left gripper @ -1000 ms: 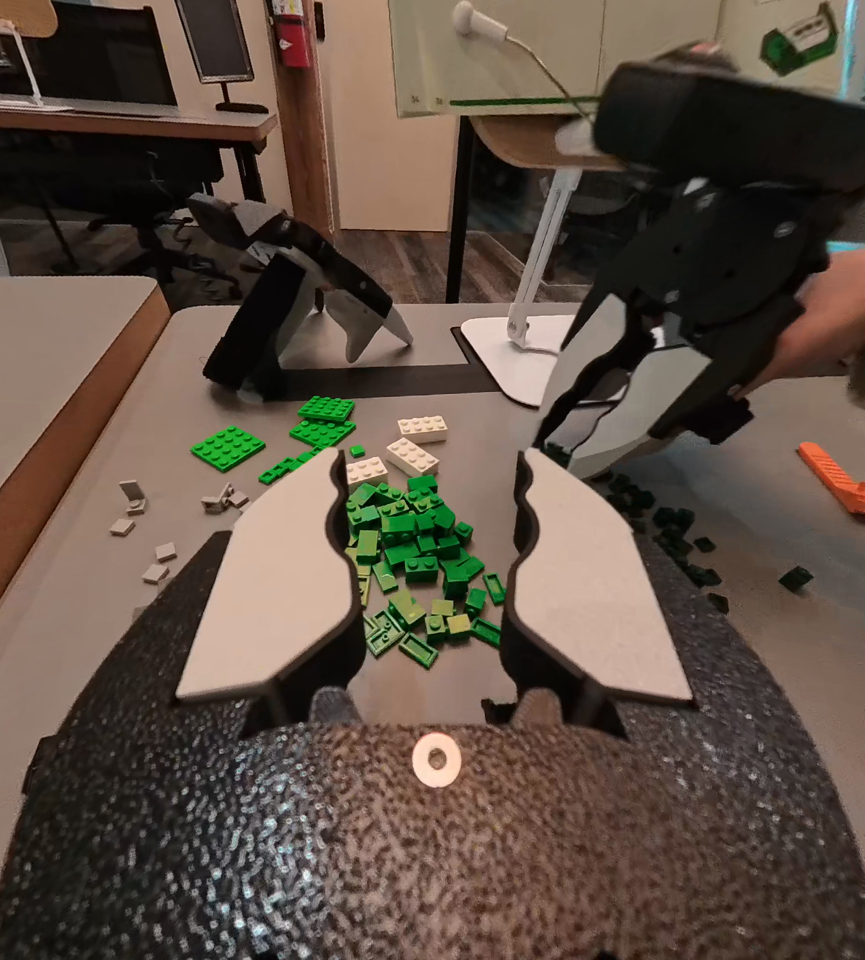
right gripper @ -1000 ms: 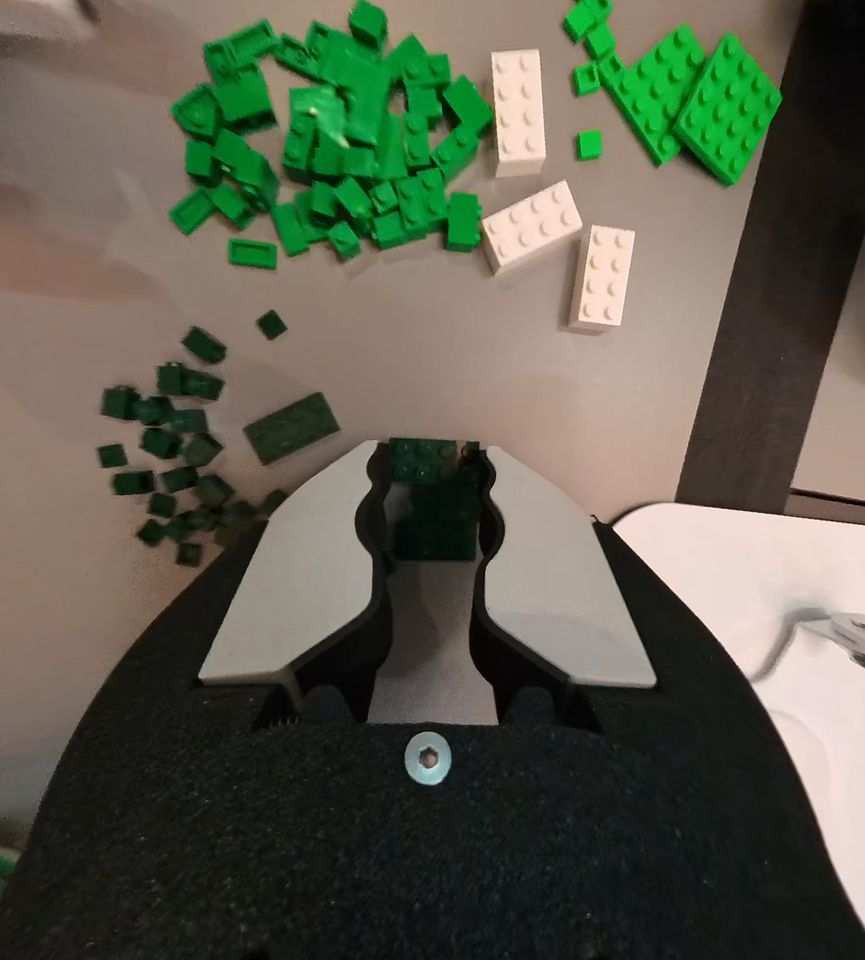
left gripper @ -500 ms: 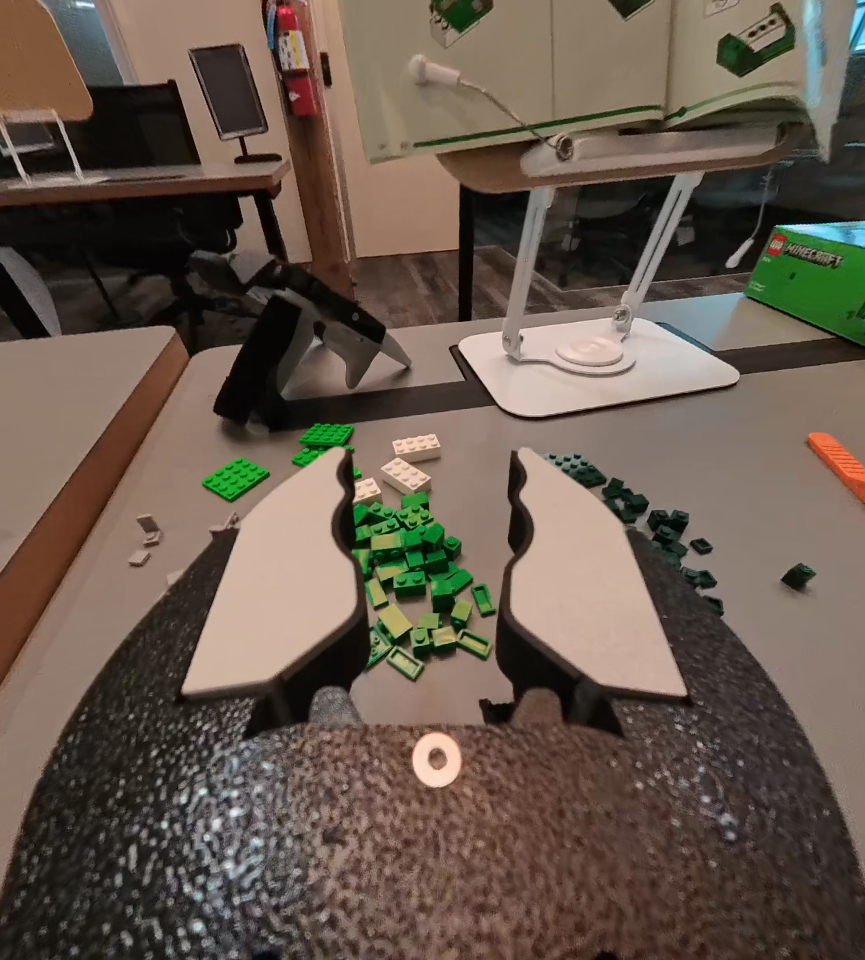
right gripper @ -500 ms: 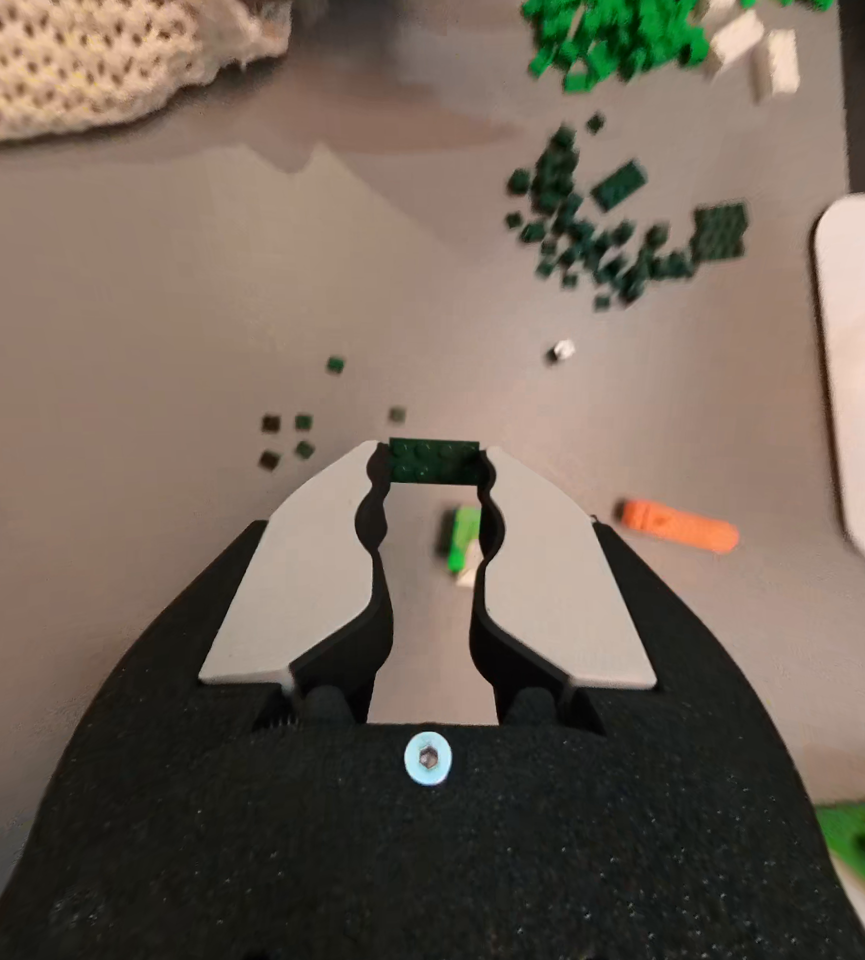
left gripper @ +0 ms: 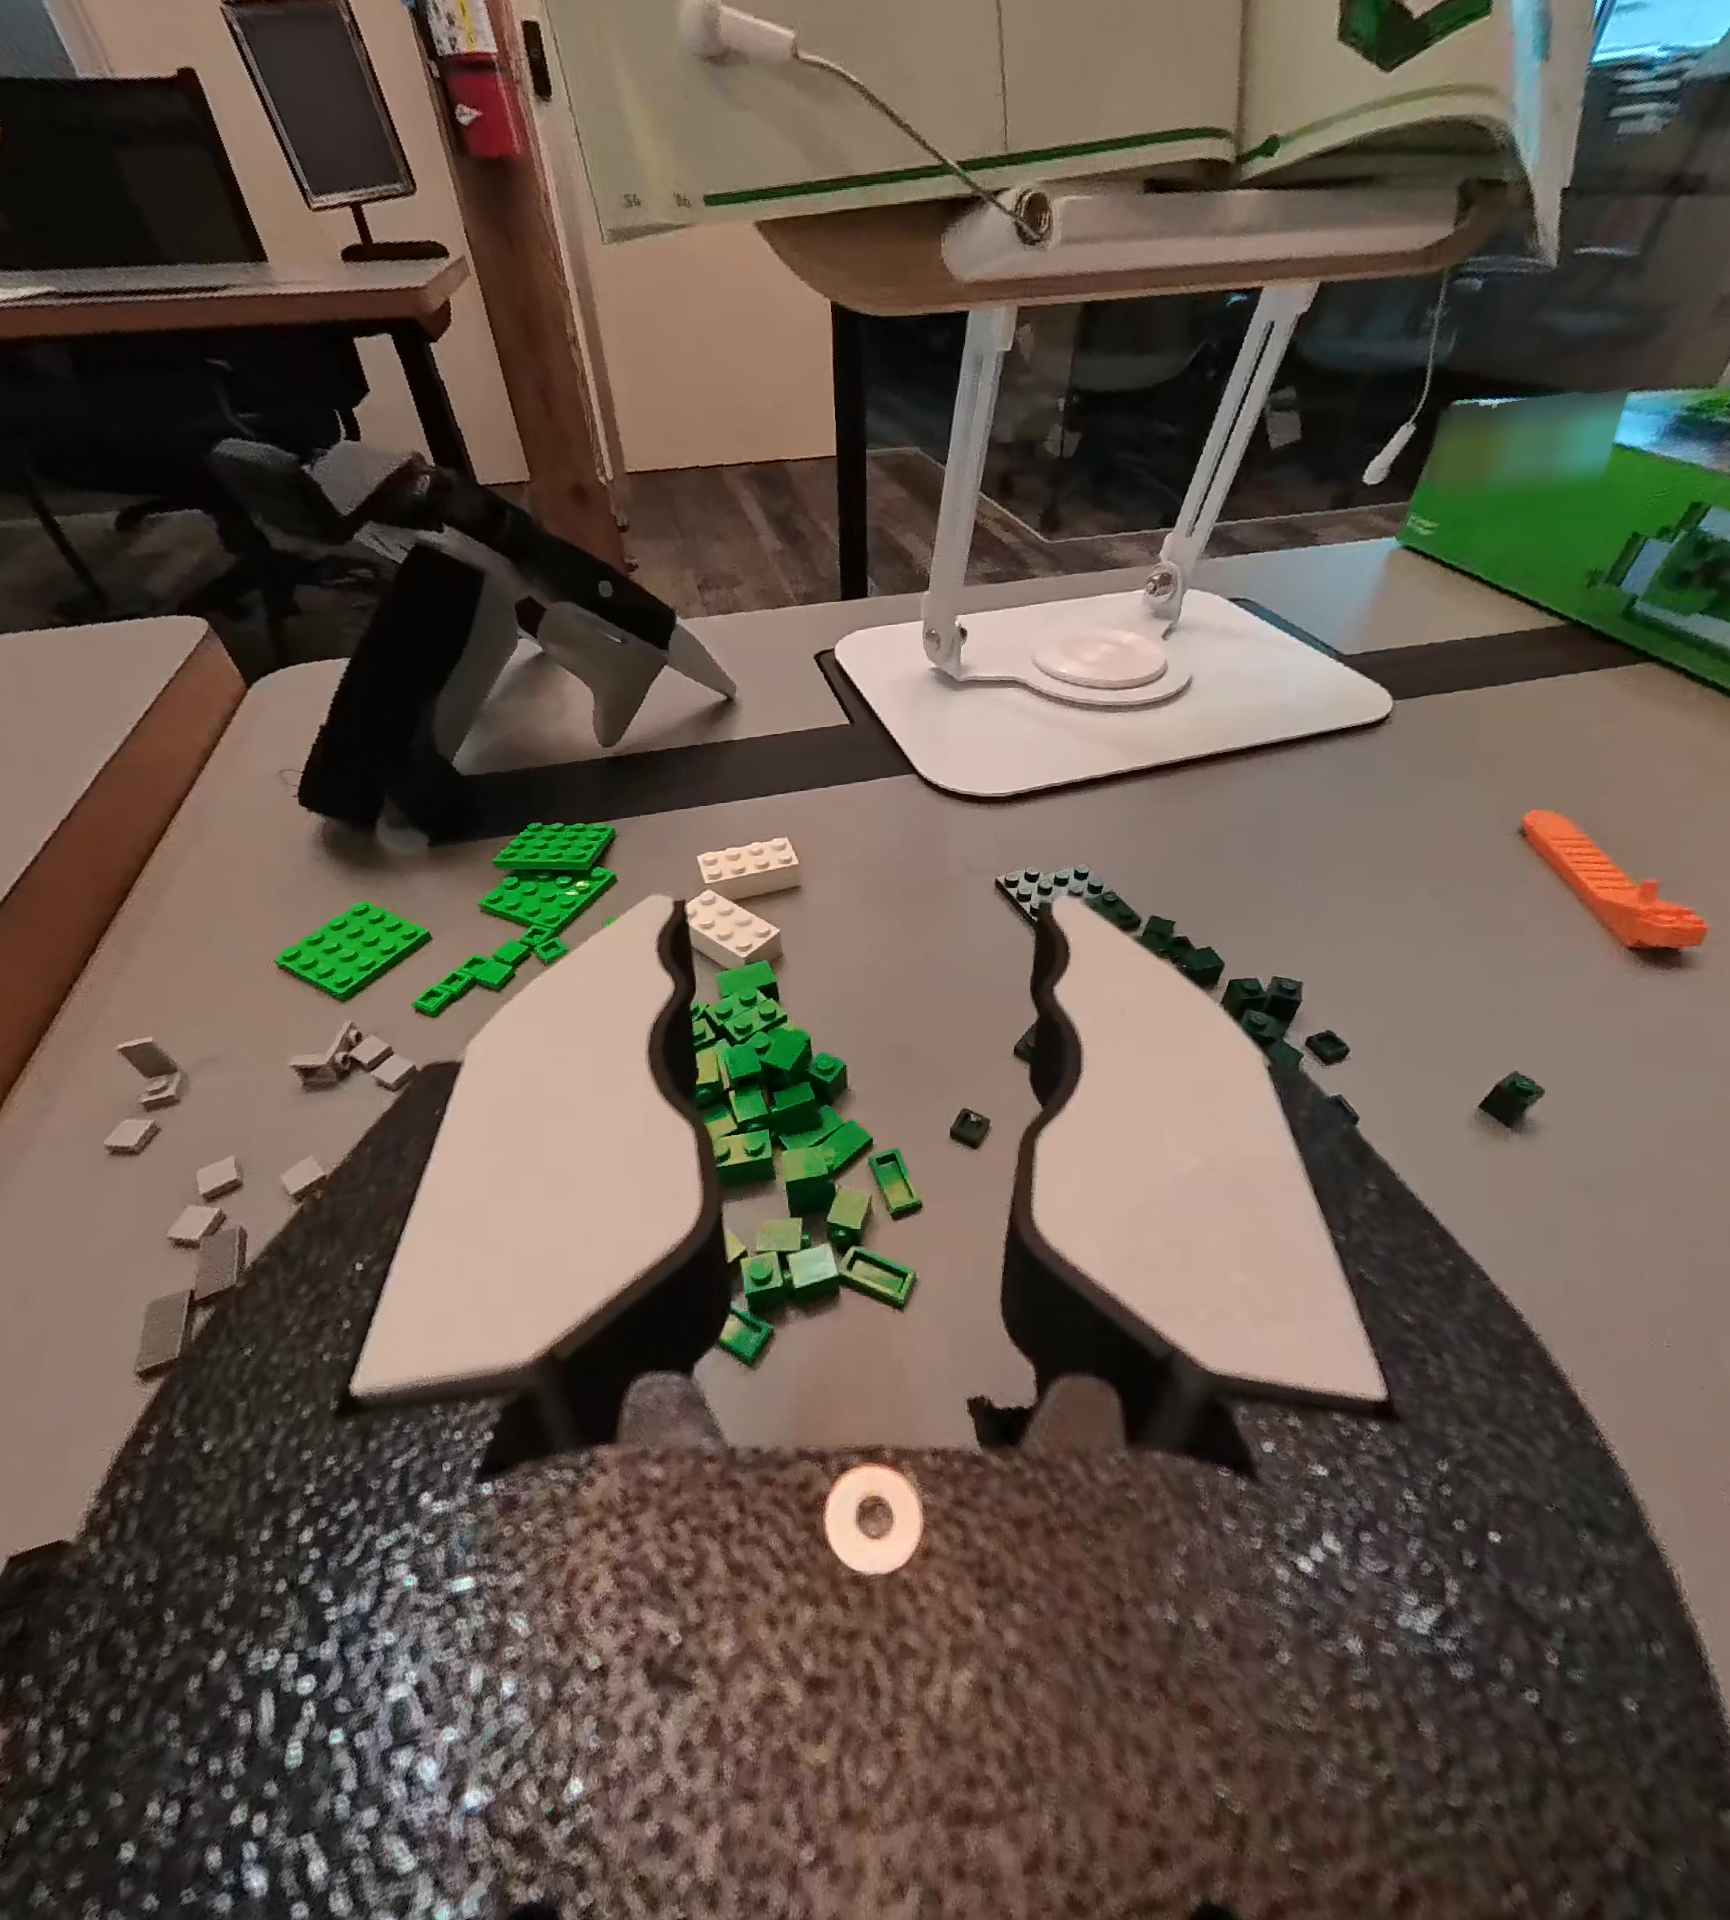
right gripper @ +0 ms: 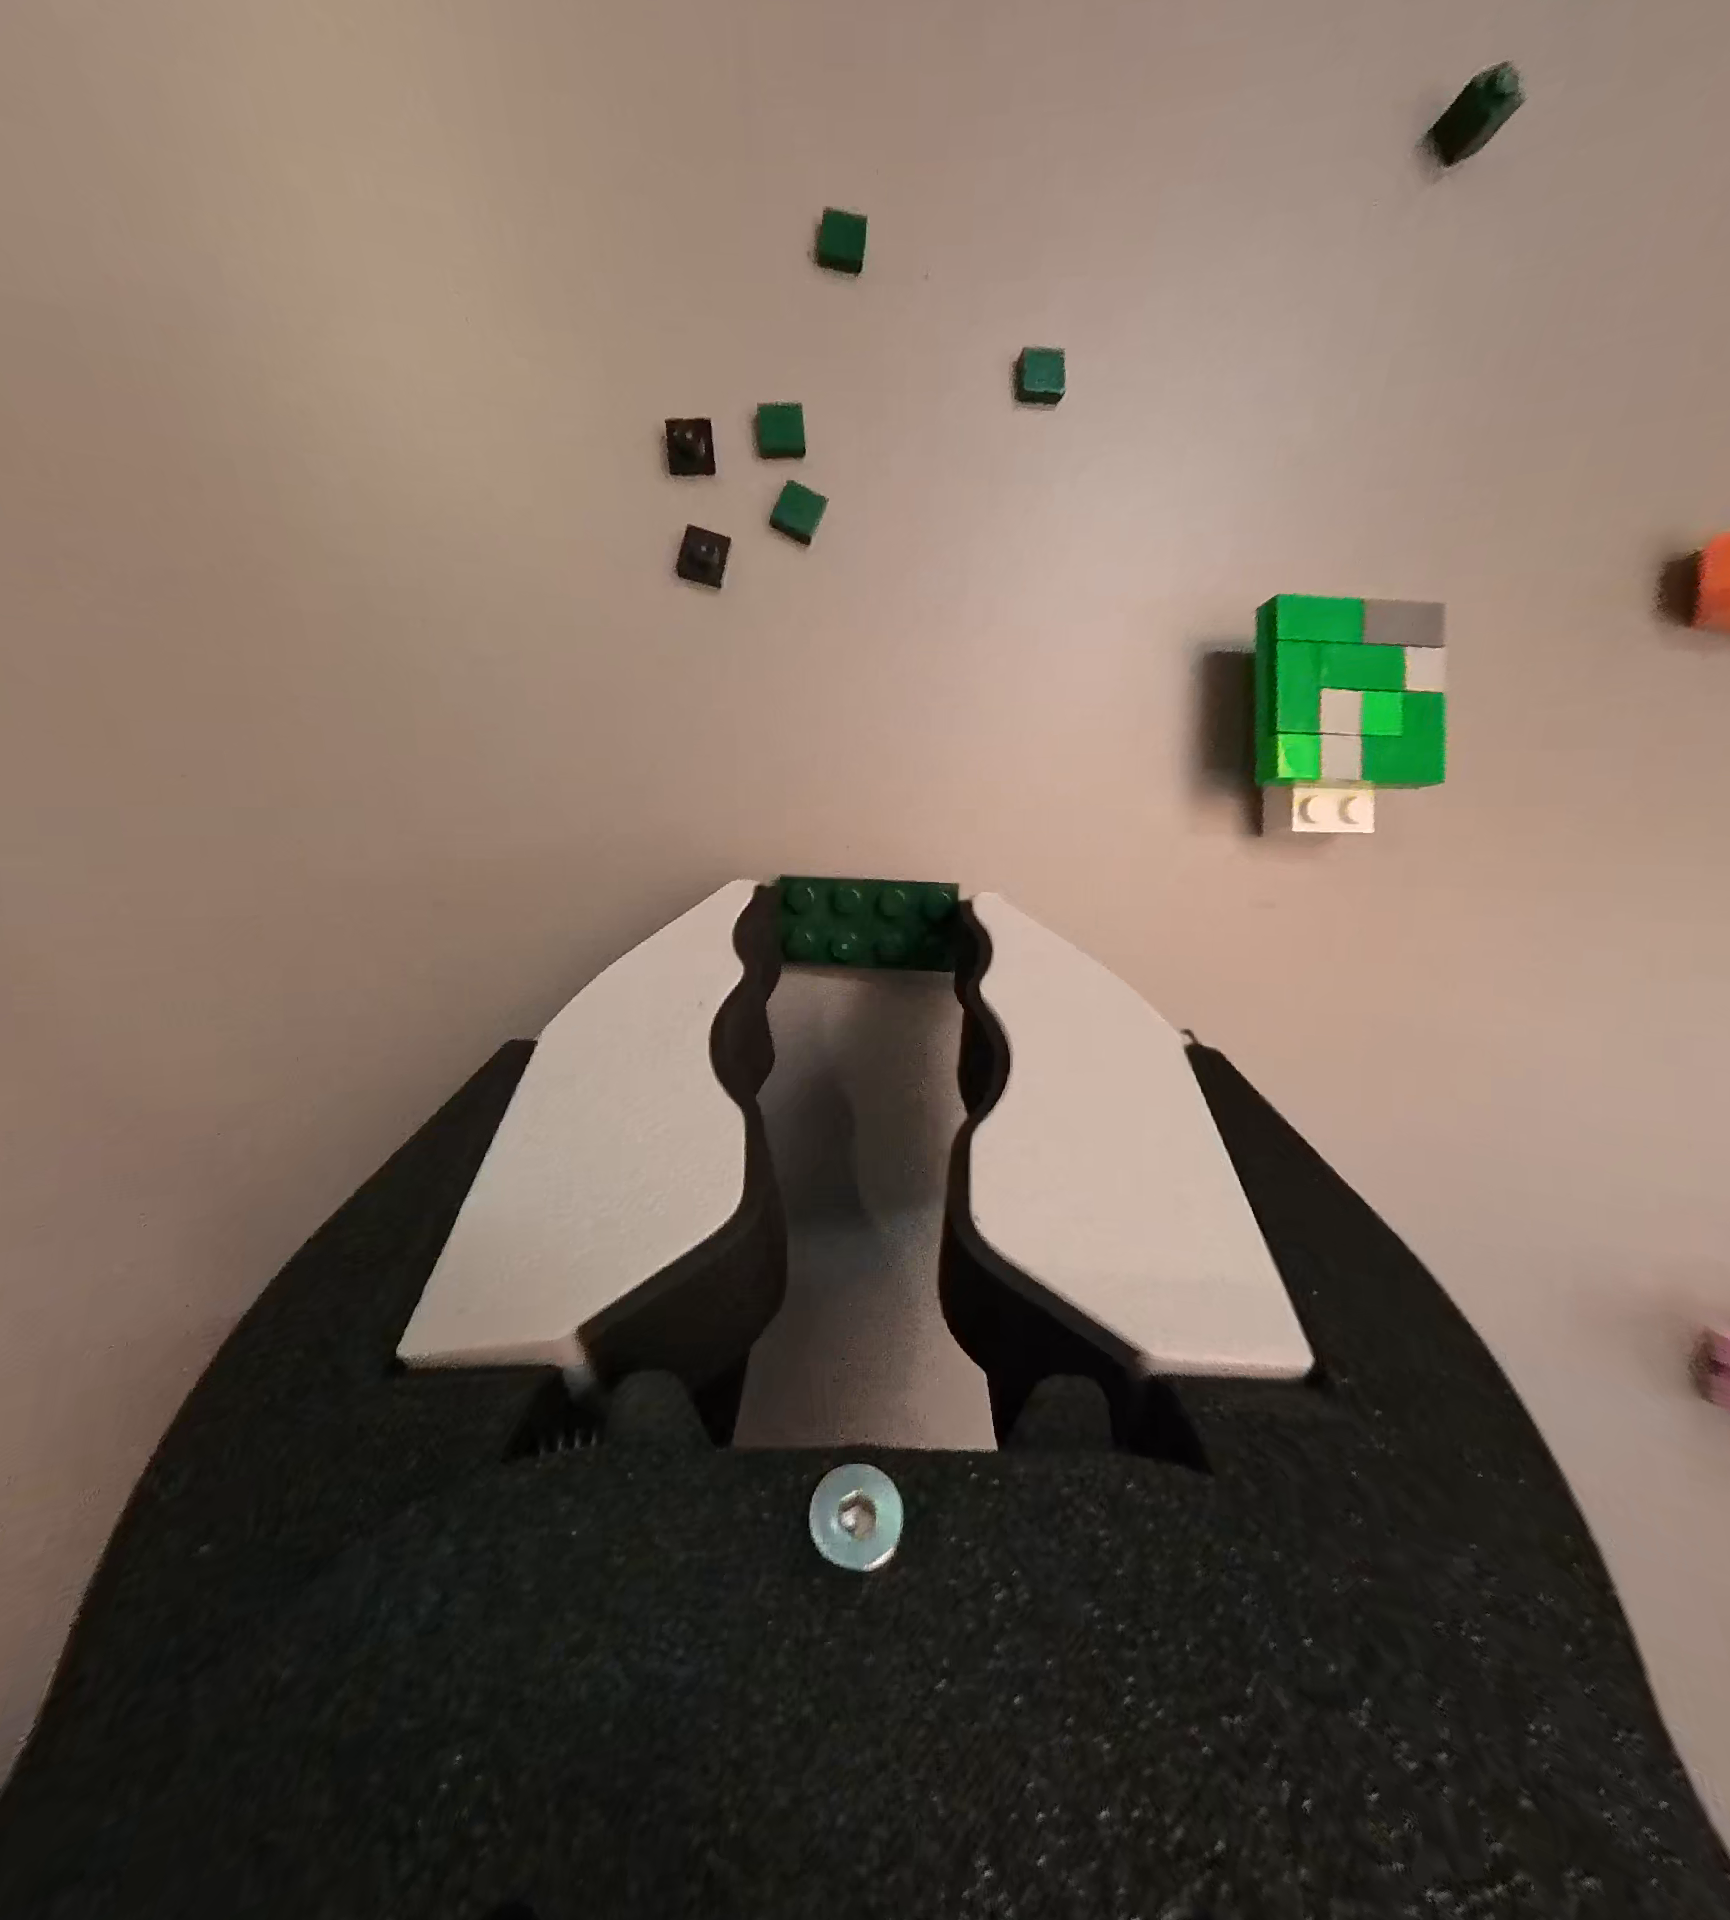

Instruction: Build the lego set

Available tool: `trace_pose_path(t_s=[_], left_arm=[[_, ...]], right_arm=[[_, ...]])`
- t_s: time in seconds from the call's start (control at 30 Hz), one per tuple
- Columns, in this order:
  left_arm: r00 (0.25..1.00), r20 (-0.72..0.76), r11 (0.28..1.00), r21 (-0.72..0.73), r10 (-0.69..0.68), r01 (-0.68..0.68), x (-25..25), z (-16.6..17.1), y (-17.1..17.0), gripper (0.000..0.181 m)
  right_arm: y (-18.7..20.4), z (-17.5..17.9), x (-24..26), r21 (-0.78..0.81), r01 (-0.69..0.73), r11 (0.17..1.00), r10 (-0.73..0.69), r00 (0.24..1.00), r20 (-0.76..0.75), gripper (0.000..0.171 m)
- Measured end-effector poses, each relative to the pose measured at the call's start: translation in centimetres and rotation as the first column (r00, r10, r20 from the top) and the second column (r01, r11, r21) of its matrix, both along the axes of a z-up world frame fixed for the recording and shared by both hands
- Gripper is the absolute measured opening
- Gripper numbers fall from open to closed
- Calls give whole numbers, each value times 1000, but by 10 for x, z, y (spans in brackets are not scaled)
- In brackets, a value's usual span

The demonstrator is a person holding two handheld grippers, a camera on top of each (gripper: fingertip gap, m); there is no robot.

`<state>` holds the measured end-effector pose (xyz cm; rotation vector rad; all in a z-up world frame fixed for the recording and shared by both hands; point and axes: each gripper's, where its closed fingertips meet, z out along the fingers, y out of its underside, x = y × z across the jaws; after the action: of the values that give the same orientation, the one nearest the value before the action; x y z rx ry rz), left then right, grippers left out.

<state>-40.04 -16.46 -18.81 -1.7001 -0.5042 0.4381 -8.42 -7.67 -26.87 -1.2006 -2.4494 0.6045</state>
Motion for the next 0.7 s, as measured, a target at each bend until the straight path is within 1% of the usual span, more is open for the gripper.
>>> trace_pose_path(t_s=[0.07,0.1,0.13,0.17,0.27,0.37,0.47,0.57,0.7], left_arm=[[1000,-1,1000,-12,-7,7,1,-2,2,63],[1000,-3,1000,-18,-13,13,2,-2,3,63],[1000,-6,1000,-24,-16,16,3,-3,4,63],[1000,-10,999,-29,-20,20,4,-3,5,63],[999,-24,999,-23,-29,28,8,-1,7,62],[998,-42,999,-17,-42,41,14,2,10,61],[995,-76,997,-27,-68,66,28,4,16,58],[985,-141,994,-46,-100,94,50,7,23,54],[976,-51,976,34,-214,216,89,4,39,56]], right_arm=[[-2,0,-1,-22,-8,1000,8,1000,-10,35],[-2,0,-1,-28,-5,1000,5,1000,-3,45],[-2,1,-1,-33,-1,999,1,1000,1,51],[-1,3,-1,-38,1,999,-1,1000,-12,52],[8,19,-6,-86,21,996,-30,993,-110,48],[23,34,-14,-184,35,982,-77,972,-224,45],[38,41,-22,-265,41,963,-122,946,-299,45],[51,45,-27,-298,65,952,-178,912,-370,44],[52,43,-19,-341,56,938,-200,893,-404,44]])
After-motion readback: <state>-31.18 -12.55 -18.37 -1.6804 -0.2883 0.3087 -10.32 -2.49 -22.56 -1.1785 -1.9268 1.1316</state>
